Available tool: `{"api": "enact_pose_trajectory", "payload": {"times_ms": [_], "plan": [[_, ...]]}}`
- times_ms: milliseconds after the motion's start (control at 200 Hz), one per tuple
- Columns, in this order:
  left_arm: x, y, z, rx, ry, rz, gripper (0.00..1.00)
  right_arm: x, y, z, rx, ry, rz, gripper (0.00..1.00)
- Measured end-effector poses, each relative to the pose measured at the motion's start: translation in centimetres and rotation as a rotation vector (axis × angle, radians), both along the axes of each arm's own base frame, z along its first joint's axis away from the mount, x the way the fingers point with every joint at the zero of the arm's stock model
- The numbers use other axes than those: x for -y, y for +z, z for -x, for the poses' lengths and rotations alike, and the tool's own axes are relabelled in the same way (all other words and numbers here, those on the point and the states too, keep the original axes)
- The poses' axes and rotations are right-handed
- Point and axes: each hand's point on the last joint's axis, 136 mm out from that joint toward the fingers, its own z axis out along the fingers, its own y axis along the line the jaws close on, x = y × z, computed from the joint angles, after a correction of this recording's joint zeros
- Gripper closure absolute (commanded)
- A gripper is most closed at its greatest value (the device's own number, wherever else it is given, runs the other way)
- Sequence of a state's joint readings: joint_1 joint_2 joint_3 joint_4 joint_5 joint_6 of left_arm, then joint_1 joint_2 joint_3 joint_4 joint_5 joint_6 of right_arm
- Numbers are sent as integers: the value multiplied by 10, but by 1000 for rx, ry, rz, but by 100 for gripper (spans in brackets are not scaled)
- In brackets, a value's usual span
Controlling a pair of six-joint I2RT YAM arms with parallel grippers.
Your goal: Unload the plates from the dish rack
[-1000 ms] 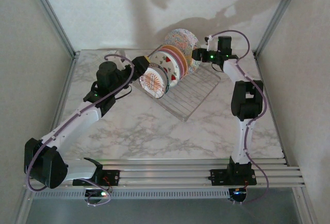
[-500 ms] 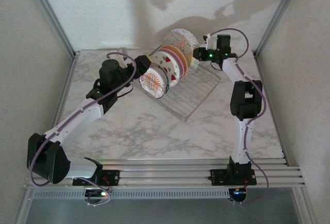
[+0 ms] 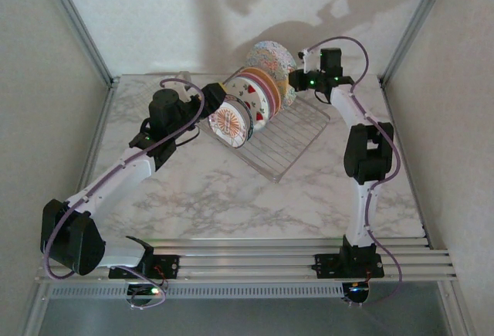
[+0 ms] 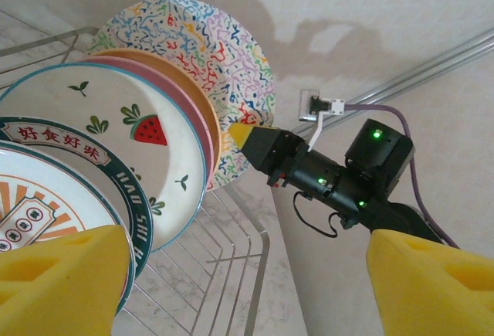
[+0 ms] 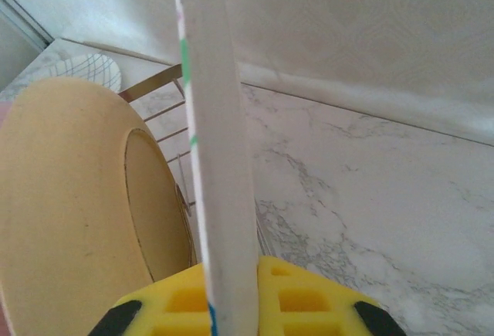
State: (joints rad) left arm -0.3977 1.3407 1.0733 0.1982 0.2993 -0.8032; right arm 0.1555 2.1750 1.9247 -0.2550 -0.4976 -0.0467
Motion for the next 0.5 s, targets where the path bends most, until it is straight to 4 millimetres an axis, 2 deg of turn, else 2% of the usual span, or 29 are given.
{"api": "enact_pose_trajectory", "payload": {"times_ms": [180,390,501], "plan": [[0,-2,-1,-3,0,-1,20,10,36,9,49,-38,33,98],[5,-7,-5,-14,-11,0,20,28,101,27,159,-92,36,100],[15,0,-13,-5,-34,7,20,45,128,39,198,-136,20,100]]}}
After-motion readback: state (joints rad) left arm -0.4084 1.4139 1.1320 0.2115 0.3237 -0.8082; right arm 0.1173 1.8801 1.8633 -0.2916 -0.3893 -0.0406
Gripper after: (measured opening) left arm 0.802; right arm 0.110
